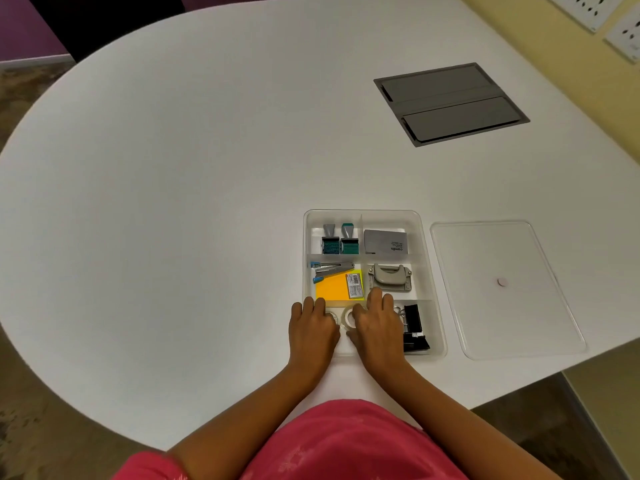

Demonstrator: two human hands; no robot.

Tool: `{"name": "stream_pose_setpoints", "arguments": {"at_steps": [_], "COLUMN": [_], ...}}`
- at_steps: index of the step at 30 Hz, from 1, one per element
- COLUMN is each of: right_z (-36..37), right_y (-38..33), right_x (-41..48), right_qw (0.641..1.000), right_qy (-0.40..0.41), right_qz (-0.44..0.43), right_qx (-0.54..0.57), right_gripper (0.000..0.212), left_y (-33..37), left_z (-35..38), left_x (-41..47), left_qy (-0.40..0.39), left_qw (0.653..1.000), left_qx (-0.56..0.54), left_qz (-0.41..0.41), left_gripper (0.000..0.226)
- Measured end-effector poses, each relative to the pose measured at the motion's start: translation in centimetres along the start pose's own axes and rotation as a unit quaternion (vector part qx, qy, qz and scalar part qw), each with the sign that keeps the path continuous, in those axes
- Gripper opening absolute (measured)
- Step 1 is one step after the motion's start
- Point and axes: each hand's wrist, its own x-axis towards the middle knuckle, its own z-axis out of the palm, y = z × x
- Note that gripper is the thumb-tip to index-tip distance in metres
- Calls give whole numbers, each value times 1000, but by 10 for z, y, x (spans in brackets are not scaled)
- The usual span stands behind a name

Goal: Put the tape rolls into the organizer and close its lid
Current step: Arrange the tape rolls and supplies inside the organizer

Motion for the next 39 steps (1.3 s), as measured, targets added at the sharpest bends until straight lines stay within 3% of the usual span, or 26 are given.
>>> {"name": "stream_pose_setpoints", "arguments": {"at_steps": [4, 7, 10, 13, 17, 22, 28, 32, 39], "right_z": [-9, -7, -3, -1, -2, -1, -4, -2, 7], "right_y": [4, 4, 0, -7, -14, -16, -13, -10, -14], "right_x": [-8, -12, -11, -7, 4, 16, 13, 12, 16], "right_qw": [993, 988, 987, 973, 957, 954, 960, 972, 980], "right_qy": [99, 123, 92, 50, -15, -57, -18, 30, 14], "right_qz": [-53, -90, -119, -213, -286, -293, -271, -214, -185], "right_qx": [34, 33, 55, 73, 43, 2, 65, 89, 75], "right_gripper": [28, 26, 29, 26, 25, 29, 31, 30, 32], "left_y": [-10, -18, -24, -27, -29, -40, -40, -43, -42], "left_z": [-1, -4, -5, -6, -14, -17, -14, -13, -17], "left_x": [-4, -9, -14, -14, -11, -12, -9, -6, -6], "left_qy": [22, 29, 24, 36, 55, 26, -20, -35, -55], "left_qw": [999, 999, 1000, 999, 990, 950, 887, 881, 885], "left_qx": [18, 22, 10, -15, -121, -260, -369, -376, -361], "left_qz": [23, 19, 9, 8, -53, -171, -278, -284, -289], "left_gripper": [25, 29, 33, 37, 34, 14, 20, 23, 25]}}
